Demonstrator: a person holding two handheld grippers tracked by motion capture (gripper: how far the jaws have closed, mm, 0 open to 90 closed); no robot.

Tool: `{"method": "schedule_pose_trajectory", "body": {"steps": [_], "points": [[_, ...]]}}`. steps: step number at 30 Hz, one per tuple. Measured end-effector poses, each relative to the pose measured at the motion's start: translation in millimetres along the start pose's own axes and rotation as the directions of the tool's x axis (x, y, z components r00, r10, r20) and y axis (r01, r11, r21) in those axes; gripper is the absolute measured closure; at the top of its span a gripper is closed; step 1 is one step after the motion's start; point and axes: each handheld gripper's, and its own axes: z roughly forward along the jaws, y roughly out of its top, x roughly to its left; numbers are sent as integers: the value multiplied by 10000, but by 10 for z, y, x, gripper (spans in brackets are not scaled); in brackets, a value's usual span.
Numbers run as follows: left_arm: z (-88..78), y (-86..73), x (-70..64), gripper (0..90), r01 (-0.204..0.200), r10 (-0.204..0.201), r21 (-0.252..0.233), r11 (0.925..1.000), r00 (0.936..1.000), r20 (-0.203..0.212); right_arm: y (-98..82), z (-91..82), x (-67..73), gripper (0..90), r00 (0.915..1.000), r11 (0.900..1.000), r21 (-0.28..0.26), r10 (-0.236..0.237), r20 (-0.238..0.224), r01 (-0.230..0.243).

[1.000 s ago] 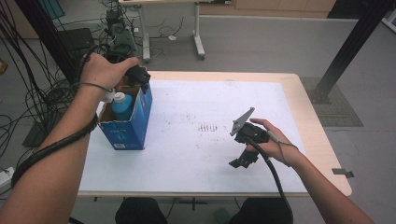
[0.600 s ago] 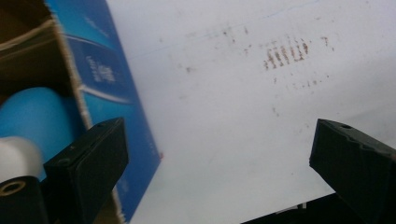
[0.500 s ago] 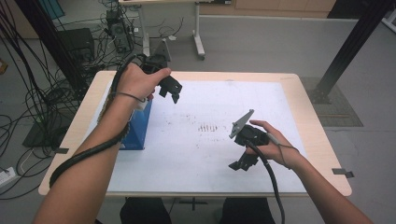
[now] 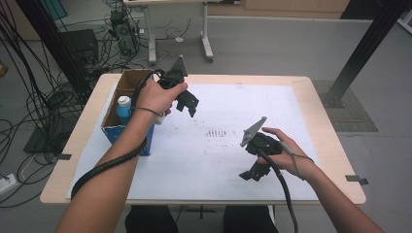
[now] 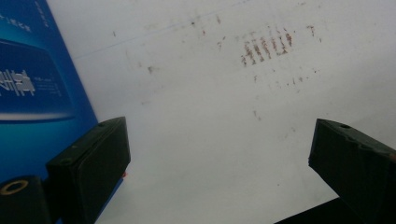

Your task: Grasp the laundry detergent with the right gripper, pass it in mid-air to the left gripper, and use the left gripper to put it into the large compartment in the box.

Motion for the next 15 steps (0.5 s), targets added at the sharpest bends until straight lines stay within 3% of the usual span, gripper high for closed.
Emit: {"method": "schedule_pose_trajectory", "body": {"steps": [7, 15], "points": [[211, -25, -38, 60, -176, 175, 42, 9998, 9996, 209, 4, -15, -12, 35, 10000, 10000, -24, -14, 10, 14], [456, -65, 18, 84, -100, 98, 102, 9999, 9998, 161, 5, -4, -8, 35, 10000, 10000, -18, -19, -13, 19]]}}
